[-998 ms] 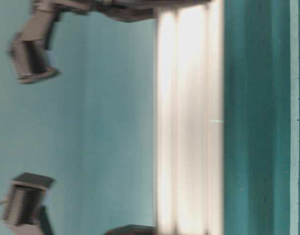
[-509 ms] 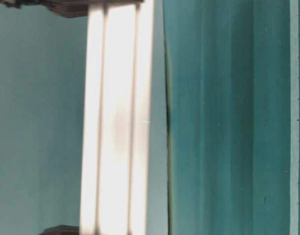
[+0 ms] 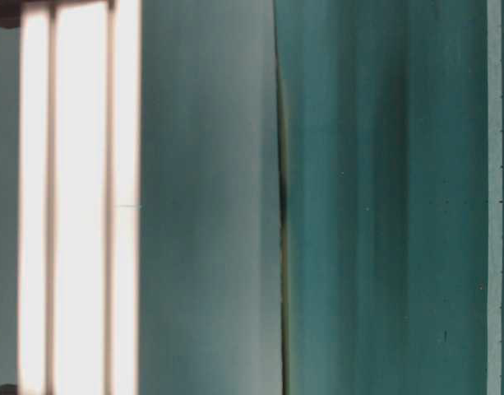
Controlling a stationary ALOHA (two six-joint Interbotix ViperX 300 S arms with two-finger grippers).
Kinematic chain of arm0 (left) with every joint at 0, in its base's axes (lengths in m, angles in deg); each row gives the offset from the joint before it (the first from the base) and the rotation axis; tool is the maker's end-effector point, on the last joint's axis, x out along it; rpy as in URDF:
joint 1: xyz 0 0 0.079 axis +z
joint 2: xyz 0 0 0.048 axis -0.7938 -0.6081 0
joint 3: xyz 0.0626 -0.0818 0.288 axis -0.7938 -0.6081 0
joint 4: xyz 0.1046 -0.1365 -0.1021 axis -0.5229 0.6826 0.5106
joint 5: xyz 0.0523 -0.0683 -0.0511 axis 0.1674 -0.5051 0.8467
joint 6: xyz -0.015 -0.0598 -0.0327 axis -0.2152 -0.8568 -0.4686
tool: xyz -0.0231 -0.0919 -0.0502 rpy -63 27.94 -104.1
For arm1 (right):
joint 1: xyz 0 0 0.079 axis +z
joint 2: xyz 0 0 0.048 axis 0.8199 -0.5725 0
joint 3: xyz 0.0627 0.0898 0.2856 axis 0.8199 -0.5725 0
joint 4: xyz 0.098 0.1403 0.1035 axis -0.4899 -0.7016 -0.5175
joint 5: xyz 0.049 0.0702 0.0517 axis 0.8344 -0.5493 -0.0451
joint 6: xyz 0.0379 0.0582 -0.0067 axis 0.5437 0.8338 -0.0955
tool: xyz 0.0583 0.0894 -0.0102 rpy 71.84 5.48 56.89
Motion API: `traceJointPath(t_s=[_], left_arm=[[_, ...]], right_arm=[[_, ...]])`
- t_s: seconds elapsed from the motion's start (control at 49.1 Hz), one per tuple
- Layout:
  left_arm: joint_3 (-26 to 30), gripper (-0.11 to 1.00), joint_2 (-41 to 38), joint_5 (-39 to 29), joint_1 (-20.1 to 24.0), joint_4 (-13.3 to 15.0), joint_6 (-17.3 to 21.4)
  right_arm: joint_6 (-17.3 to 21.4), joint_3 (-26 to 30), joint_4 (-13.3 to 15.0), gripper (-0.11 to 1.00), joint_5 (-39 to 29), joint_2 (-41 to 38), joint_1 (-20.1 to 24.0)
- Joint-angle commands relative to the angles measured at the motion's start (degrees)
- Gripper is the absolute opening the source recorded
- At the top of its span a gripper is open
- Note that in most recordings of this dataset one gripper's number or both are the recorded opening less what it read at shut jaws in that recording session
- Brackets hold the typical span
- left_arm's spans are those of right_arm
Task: Lift the metal rail with both hands.
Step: 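Lift the rail with both grippers and carry it away from the strip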
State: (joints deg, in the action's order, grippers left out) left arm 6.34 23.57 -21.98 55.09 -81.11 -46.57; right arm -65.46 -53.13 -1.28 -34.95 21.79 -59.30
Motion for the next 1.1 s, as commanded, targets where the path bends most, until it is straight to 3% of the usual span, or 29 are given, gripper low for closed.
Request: traceJointPath(t_s=[0.0,0.692,1.079], left_arm=[[4.2,0.36,1.8,-0.4,0.6,-0.2,-0.3],[22.8,0.36,1.4,-12.4,2.0,-0.5,-0.1],[28.3,0.36,0.7,-14.9,3.2,-0.5,-0.1]], right_arm=[[1.5,4.3,-0.4,0.39,-1.3,0.9,-0.1],[5.4,22.1,1.4,0.39,-17.1,0.8,-0.3],[5.8,30.3,1.8,0.39,-21.3,-0.6,-0.3]])
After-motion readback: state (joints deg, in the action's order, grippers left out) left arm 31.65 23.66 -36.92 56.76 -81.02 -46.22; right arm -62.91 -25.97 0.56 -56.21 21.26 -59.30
